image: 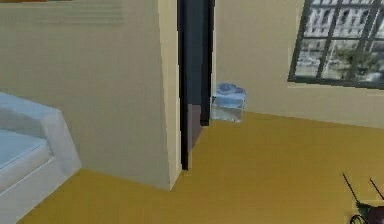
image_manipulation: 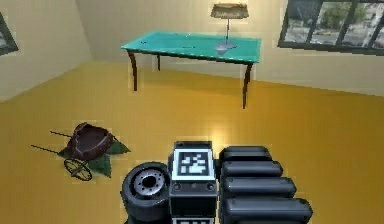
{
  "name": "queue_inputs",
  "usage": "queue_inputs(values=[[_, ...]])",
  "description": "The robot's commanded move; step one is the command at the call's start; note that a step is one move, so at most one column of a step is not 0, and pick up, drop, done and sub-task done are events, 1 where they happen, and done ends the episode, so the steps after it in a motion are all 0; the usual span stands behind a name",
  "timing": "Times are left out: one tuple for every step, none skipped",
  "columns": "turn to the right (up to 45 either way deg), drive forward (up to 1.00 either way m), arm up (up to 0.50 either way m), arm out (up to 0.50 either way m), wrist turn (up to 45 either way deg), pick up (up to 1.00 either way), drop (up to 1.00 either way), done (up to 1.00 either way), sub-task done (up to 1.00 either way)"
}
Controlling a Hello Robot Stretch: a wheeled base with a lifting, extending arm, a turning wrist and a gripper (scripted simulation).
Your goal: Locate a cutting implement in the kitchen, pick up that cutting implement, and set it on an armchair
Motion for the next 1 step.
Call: queue_inputs(values=[[9.0, 0.00, 0.00, 0.00, 0.0, 0.00, 0.00, 0.00, 0.00]])
